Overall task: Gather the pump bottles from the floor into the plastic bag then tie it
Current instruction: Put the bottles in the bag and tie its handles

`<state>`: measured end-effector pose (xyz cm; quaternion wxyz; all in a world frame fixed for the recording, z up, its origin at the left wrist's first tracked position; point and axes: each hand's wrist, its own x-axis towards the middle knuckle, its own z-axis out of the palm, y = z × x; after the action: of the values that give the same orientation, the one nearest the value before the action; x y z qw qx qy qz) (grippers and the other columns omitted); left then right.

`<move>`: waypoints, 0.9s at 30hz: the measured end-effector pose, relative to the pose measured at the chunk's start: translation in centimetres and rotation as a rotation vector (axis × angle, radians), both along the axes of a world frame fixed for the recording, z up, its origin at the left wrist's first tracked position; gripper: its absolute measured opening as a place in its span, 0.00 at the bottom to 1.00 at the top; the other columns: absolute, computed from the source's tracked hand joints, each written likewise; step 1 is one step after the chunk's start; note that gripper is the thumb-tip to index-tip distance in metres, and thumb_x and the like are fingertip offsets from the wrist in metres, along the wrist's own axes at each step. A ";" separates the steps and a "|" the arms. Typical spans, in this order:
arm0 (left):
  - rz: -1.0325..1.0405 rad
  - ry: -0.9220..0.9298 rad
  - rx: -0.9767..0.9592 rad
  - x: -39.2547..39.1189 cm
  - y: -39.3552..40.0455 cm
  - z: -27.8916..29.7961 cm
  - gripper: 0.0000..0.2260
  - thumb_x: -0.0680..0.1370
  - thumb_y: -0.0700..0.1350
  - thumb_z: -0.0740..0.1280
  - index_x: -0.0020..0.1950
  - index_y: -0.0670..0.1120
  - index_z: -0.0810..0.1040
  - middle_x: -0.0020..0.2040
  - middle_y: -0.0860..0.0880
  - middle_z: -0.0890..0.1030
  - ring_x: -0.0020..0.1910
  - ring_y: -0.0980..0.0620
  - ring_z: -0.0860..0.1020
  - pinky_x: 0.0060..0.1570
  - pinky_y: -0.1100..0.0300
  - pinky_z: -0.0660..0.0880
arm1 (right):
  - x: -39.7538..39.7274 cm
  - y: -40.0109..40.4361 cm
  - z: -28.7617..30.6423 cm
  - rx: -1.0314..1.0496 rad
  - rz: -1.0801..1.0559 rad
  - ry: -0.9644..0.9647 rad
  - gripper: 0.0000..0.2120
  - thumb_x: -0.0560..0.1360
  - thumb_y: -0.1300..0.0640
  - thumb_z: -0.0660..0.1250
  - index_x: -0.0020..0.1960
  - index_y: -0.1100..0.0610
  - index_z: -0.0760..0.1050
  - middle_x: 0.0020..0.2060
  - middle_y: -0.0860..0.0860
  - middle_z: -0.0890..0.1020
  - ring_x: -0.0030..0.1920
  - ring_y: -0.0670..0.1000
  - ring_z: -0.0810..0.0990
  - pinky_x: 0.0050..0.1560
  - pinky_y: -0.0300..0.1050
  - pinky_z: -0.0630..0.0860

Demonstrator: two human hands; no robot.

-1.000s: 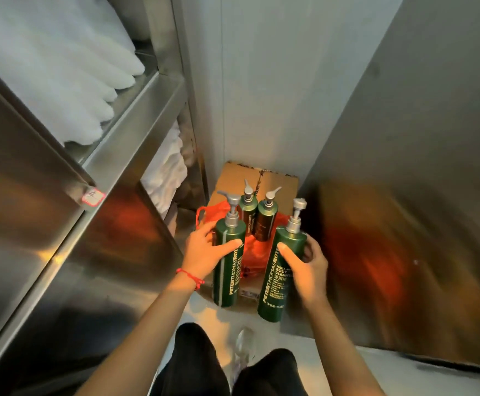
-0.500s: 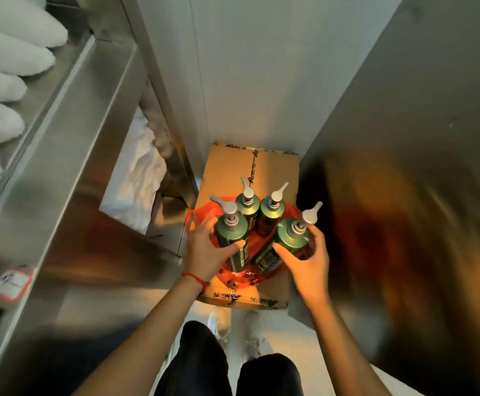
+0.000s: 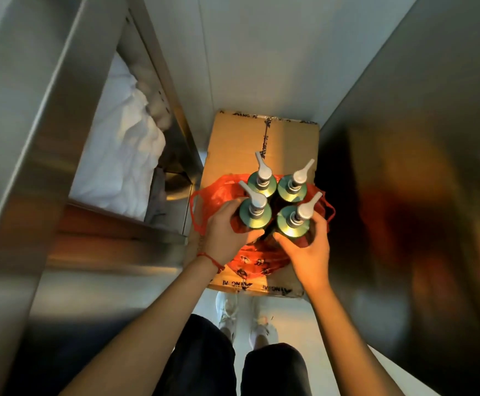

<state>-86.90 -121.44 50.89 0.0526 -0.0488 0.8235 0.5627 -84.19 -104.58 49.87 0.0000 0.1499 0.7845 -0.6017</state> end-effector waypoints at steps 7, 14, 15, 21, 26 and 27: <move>-0.054 -0.077 -0.002 0.1 0.5 -1.5 0.30 0.62 0.39 0.78 0.61 0.43 0.74 0.56 0.48 0.77 0.56 0.52 0.74 0.54 0.75 0.68 | 0.5 0.3 -1.9 0.010 0.030 -0.047 0.33 0.61 0.59 0.78 0.55 0.35 0.67 0.53 0.36 0.75 0.54 0.32 0.73 0.51 0.23 0.67; -0.073 -0.117 -0.015 0.4 0.4 -1.8 0.28 0.64 0.39 0.76 0.62 0.43 0.73 0.59 0.43 0.78 0.58 0.49 0.74 0.59 0.56 0.71 | 0.9 0.5 -2.3 -0.001 0.059 -0.044 0.33 0.61 0.60 0.78 0.56 0.36 0.66 0.53 0.36 0.75 0.54 0.31 0.73 0.51 0.23 0.67; -0.070 -0.129 -0.015 0.5 0.4 -1.7 0.28 0.64 0.39 0.76 0.63 0.43 0.73 0.59 0.43 0.78 0.58 0.49 0.74 0.59 0.56 0.71 | 0.9 0.5 -2.3 -0.004 0.063 -0.042 0.34 0.61 0.60 0.77 0.56 0.37 0.66 0.53 0.36 0.75 0.54 0.31 0.72 0.51 0.23 0.67; -0.038 -0.183 0.022 0.8 0.3 -1.4 0.30 0.65 0.40 0.76 0.65 0.43 0.70 0.61 0.43 0.76 0.60 0.48 0.73 0.61 0.50 0.71 | 1.5 1.0 -1.9 -0.035 0.060 -0.066 0.36 0.61 0.58 0.78 0.60 0.34 0.65 0.57 0.31 0.73 0.61 0.37 0.72 0.61 0.33 0.68; 0.007 -0.193 0.071 1.3 0.2 -1.0 0.31 0.65 0.39 0.75 0.66 0.43 0.69 0.63 0.43 0.75 0.62 0.47 0.73 0.62 0.45 0.71 | 2.1 1.2 -1.6 -0.037 0.066 -0.090 0.34 0.61 0.54 0.78 0.60 0.33 0.66 0.59 0.35 0.73 0.62 0.41 0.72 0.64 0.44 0.69; 0.015 -0.189 0.078 1.4 0.2 -0.9 0.31 0.65 0.38 0.75 0.65 0.43 0.69 0.63 0.43 0.75 0.62 0.46 0.73 0.62 0.45 0.71 | 2.1 1.3 -1.5 -0.042 0.066 -0.094 0.34 0.61 0.53 0.77 0.60 0.34 0.66 0.59 0.35 0.73 0.62 0.41 0.72 0.64 0.45 0.69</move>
<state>-85.46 -121.22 49.94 0.1276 -0.1056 0.7919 0.5877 -82.05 -103.30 48.37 0.0599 0.1519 0.7755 -0.6099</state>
